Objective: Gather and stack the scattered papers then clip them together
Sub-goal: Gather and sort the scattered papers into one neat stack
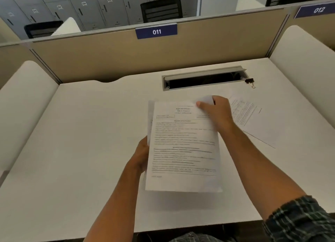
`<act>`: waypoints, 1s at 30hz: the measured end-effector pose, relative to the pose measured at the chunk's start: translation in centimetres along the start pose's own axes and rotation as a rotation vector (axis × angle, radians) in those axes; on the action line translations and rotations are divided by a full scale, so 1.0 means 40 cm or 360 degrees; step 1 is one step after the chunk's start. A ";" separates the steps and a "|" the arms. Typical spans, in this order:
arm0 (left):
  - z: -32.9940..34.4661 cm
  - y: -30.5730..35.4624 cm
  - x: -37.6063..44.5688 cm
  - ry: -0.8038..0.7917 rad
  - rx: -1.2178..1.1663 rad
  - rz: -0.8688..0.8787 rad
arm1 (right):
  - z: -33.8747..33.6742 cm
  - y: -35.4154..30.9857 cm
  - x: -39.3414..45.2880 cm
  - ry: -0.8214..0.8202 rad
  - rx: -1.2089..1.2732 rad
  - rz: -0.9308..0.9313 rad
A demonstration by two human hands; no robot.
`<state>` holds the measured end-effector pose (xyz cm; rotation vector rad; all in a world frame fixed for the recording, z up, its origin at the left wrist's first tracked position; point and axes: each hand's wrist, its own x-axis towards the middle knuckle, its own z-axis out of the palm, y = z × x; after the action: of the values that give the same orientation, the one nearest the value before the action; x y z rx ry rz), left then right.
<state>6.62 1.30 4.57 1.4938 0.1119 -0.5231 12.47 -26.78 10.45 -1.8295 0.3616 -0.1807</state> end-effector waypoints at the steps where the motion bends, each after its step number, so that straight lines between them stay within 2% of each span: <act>1: 0.001 0.001 -0.004 -0.0036 -0.0043 0.0010 | 0.009 0.010 0.002 0.0033 -0.0073 -0.0010; 5: 0.004 -0.002 -0.007 -0.0053 -0.0006 0.0039 | 0.029 0.039 0.015 0.0114 -0.0328 -0.0037; 8: 0.002 -0.010 -0.007 -0.0031 -0.0143 -0.0014 | 0.020 0.055 0.014 0.0053 -0.0138 0.0253; 10: -0.003 -0.015 -0.005 0.0001 -0.0253 -0.0048 | 0.000 0.073 0.000 -0.0134 0.0156 0.0592; 13: -0.004 -0.016 0.002 0.0053 -0.0381 -0.0127 | -0.026 0.131 -0.032 -0.0703 0.0641 0.0864; 15: 0.006 -0.012 0.010 0.0213 -0.0376 -0.0234 | -0.020 0.159 -0.058 -0.0805 0.0865 0.0849; 17: 0.022 -0.008 0.019 0.0306 -0.0269 -0.0327 | 0.000 0.178 -0.073 -0.0687 0.0869 0.0761; 19: 0.035 -0.004 0.028 0.0232 -0.0253 -0.0304 | 0.017 0.184 -0.079 -0.0567 0.0844 0.0624; 25: 0.020 -0.007 0.046 -0.0049 -0.0166 -0.0037 | 0.026 0.167 -0.078 -0.0520 0.0656 0.0336; 30: 0.026 0.006 0.051 -0.0019 -0.0200 0.0077 | 0.020 0.145 -0.074 -0.0612 0.0768 0.0206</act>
<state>8.28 -0.26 4.12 1.3674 0.0972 -0.4776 9.04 -26.48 4.85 -1.3205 0.1455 0.1633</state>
